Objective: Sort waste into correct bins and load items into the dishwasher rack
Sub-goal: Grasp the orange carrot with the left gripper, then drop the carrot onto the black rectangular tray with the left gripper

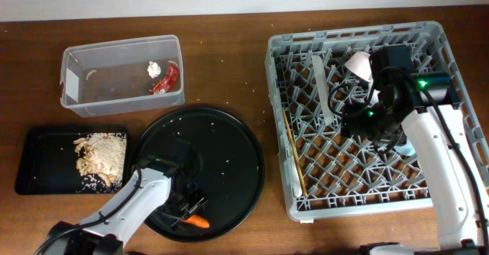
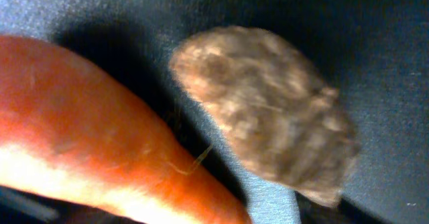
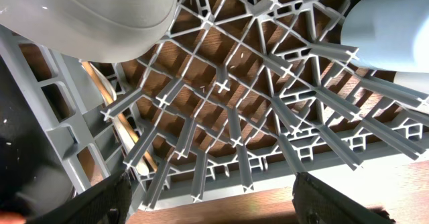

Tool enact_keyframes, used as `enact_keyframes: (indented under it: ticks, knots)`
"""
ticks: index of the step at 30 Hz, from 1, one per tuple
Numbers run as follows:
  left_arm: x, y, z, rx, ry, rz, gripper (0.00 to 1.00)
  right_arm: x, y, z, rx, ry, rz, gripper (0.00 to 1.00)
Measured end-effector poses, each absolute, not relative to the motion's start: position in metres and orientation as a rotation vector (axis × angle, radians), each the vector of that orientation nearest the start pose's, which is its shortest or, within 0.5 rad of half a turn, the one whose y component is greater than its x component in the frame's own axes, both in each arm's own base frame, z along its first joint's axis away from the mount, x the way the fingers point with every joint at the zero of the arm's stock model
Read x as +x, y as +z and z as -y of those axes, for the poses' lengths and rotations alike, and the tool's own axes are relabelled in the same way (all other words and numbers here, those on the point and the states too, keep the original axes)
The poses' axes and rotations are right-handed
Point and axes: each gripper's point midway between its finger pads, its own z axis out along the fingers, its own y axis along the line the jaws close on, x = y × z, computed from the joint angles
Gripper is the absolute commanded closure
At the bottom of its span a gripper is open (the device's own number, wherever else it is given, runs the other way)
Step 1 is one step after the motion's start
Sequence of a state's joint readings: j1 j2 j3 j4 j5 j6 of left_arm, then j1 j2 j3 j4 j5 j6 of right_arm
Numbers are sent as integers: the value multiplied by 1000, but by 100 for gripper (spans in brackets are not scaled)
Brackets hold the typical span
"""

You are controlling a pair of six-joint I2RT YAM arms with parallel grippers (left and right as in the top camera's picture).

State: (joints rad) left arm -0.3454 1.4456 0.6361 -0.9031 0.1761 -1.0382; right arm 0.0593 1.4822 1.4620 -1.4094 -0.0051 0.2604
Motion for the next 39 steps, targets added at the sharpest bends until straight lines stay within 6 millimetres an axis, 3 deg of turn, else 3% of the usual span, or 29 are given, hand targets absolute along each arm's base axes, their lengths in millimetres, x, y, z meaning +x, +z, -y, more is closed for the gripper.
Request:
enact_keyframes:
  ticks: [2, 5, 10, 11, 15, 18, 20, 23, 26, 33, 35, 39]
  knots:
    - [151, -2, 82, -1140, -64, -3126, 72, 277, 188, -17, 299, 40, -2989, 20]
    - [155, -2, 78, -1132, -38, -3101, 82, 277, 188, -17, 297, 41, -2989, 20]
    - [154, -2, 75, -1130, -15, -3099, 90, 277, 188, -17, 299, 41, -2988, 21]
    - [153, -1, 74, -1131, 3, -3100, 96, 277, 188, -17, 299, 40, -2989, 21]
    - [140, 6, 56, -1119, 183, -3122, 99, 277, 188, -17, 297, 41, -2988, 21]
    - [159, 36, 45, -1072, 308, -3070, 99, 276, 188, -17, 298, 40, -2990, 21]
    - [185, 57, 41, -1040, 324, -2985, 99, 276, 188, -17, 299, 40, -2990, 21]
    - [208, 75, 27, -1107, 314, -2893, 99, 274, 187, -16, 300, 31, -2999, 21]
    - [226, 86, -16, -1301, 300, -2769, 99, 273, 187, -16, 302, 29, -3004, 21]
    - [231, 90, -133, -1774, 268, -2360, 99, 272, 187, -15, 301, 24, -3007, 22]
    - [234, 91, -157, -1833, 258, -2253, 99, 271, 187, -15, 301, 24, -3010, 25]
    - [245, 86, -183, -1863, 246, -2149, 98, 270, 187, -15, 302, 22, -3016, 25]
